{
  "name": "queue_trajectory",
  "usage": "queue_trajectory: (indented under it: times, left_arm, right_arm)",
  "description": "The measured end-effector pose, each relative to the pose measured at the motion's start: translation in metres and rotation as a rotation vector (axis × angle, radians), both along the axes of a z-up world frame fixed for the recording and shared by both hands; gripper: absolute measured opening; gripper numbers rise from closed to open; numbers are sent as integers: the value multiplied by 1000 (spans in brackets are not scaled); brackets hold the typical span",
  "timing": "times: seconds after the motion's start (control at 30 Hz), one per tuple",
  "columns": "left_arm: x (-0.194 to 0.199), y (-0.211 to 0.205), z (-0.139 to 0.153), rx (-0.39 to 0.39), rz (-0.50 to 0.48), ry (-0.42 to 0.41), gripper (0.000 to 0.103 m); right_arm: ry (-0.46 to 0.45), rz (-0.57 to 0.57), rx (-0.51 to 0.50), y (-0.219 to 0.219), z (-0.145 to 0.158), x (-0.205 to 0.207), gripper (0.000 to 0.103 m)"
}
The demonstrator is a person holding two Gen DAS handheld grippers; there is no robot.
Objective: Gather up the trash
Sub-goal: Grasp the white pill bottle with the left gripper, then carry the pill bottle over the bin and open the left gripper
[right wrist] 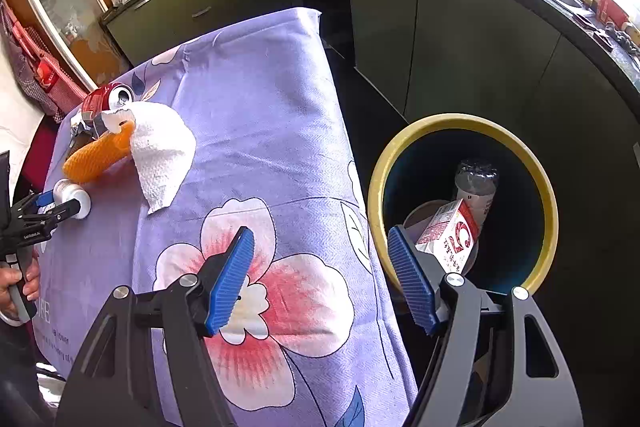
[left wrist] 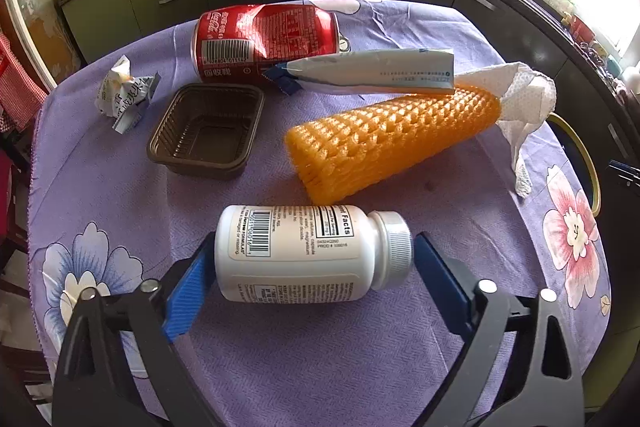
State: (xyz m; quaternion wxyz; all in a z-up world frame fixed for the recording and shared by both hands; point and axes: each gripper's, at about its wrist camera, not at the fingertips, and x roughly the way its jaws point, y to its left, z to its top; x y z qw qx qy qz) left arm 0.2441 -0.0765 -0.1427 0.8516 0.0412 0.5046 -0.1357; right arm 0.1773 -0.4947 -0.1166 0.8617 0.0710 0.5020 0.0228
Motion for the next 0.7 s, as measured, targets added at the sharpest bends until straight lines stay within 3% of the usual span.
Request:
queue_trajectory:
  times: [0.23,0.4,0.7]
  left_arm:
    - [-4,1,3,-10,-4,-9,80]
    - [-27,-10,26,4,-49,-54,80]
    - [-70,-107,79,-72,-301,-80,80]
  right_arm:
    - [-3,4,14,1,-2,-2,69]
    - [-12,5,24,-3,0,-9,69]
    - [-53,-85,30,-55,6,-36,69]
